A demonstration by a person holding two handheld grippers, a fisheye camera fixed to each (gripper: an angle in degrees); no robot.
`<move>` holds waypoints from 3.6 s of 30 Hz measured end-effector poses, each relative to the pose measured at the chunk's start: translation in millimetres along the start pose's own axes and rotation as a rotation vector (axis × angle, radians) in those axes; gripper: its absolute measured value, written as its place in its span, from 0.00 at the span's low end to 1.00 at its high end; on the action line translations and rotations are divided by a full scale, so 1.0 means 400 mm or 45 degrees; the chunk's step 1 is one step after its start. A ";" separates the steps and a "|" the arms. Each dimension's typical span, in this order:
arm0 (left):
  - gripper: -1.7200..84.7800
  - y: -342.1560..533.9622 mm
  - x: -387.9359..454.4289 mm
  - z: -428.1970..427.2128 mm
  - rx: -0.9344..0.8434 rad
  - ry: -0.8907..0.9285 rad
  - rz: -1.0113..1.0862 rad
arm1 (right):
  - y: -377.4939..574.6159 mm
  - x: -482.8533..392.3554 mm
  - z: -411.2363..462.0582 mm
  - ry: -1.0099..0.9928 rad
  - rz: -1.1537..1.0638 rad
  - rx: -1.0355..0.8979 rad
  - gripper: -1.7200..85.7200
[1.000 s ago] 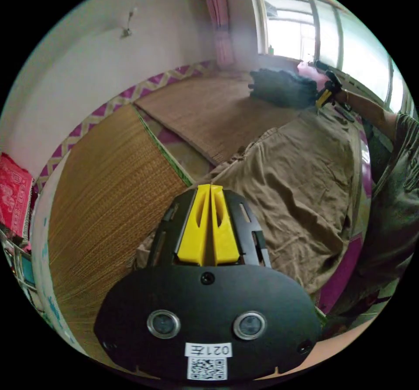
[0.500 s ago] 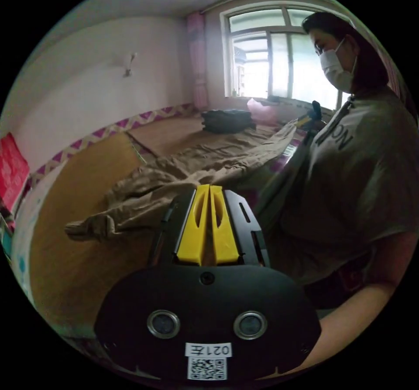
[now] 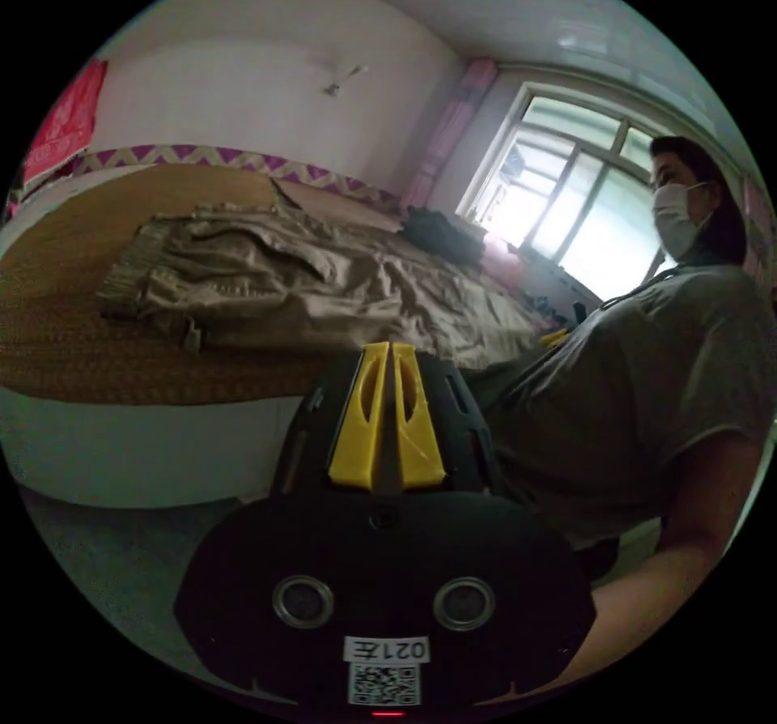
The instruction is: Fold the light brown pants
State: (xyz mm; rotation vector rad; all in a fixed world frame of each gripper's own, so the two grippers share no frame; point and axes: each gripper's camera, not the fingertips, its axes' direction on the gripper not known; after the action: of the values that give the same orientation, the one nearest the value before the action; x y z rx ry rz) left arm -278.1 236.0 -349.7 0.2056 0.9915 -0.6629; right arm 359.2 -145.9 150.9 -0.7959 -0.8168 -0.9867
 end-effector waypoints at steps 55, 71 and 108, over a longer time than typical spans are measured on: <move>0.01 -0.569 -0.715 0.812 -0.544 -0.399 -0.404 | -0.636 0.668 0.179 0.294 0.237 -0.029 0.09; 0.01 -0.631 -0.869 0.823 -0.423 -0.248 -0.460 | -0.714 0.770 0.182 0.429 0.291 0.033 0.02; 0.01 -0.058 -0.224 0.307 -0.256 -0.165 -0.330 | -0.040 0.379 -0.094 0.119 0.492 0.021 0.02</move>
State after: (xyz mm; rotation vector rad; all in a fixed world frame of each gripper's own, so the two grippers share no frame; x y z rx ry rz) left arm -238.5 200.3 -205.5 -0.1436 0.9607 -0.7966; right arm 401.5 -241.9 267.7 -0.8488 -0.5617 -0.6662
